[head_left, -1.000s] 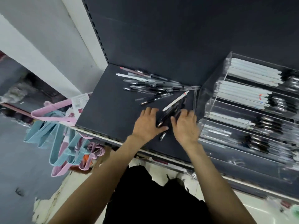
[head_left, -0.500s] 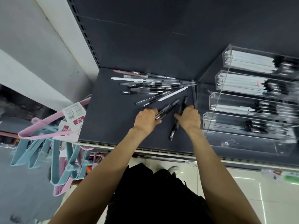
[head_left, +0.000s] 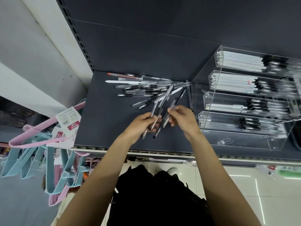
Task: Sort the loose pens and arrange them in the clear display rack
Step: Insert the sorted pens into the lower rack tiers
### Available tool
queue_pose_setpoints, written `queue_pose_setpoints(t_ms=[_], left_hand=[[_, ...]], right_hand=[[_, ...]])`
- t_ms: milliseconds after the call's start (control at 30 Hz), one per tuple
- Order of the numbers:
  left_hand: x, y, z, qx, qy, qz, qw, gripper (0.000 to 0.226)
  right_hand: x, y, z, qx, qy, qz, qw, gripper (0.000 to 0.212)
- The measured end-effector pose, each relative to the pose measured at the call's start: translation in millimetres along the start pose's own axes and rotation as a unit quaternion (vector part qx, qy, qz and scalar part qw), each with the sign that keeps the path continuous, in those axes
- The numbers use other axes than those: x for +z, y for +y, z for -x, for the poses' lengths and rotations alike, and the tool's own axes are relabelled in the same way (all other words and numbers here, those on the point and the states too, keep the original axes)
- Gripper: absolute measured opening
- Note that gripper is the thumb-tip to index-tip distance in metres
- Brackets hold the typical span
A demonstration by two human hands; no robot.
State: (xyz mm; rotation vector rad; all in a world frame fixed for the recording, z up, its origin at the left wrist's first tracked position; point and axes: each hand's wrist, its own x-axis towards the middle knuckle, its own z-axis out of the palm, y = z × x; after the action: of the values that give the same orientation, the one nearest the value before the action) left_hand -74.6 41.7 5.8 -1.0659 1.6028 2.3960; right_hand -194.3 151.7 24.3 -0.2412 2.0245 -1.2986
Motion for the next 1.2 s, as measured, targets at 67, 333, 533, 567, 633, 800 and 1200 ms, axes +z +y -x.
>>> queue_pose_setpoints(t_ms=[67, 333, 533, 567, 633, 800, 1200], left_hand=[[4.5, -1.8, 10.0, 0.007, -0.016, 0.014, 1.0, 0.017], [26.8, -7.0, 34.2, 0.03, -0.024, 0.01, 0.999, 0.018], [51.1, -4.5, 45.4, 0.023, -0.026, 0.039, 0.999, 0.021], [56.2, -4.1, 47.2, 0.016, -0.024, 0.048, 0.998, 0.022], [69.1, -2.9, 50.2, 0.009, -0.011, 0.056, 0.998, 0.024], [118.4, -10.6, 50.7, 0.071, 0.061, 0.015, 0.995, 0.021], [194.4, -33.1, 54.4, 0.141, 0.216, 0.203, 0.945, 0.019]], right_hand=[[1.8, -5.8, 8.8, -0.018, -0.012, -0.049, 0.999, 0.01], [-9.0, -9.9, 28.2, -0.027, -0.005, -0.035, 0.999, 0.01], [-30.2, -7.6, 38.4, -0.039, -0.022, -0.053, 0.998, 0.028], [-33.9, -6.2, 39.1, -0.042, -0.031, -0.049, 0.997, 0.029], [-41.9, -3.2, 39.5, -0.05, -0.054, -0.039, 0.997, 0.026], [-68.9, -2.6, 35.5, -0.082, -0.119, 0.0, 0.989, 0.017], [-137.2, 2.6, 38.8, -0.182, -0.162, 0.082, 0.966, 0.018]])
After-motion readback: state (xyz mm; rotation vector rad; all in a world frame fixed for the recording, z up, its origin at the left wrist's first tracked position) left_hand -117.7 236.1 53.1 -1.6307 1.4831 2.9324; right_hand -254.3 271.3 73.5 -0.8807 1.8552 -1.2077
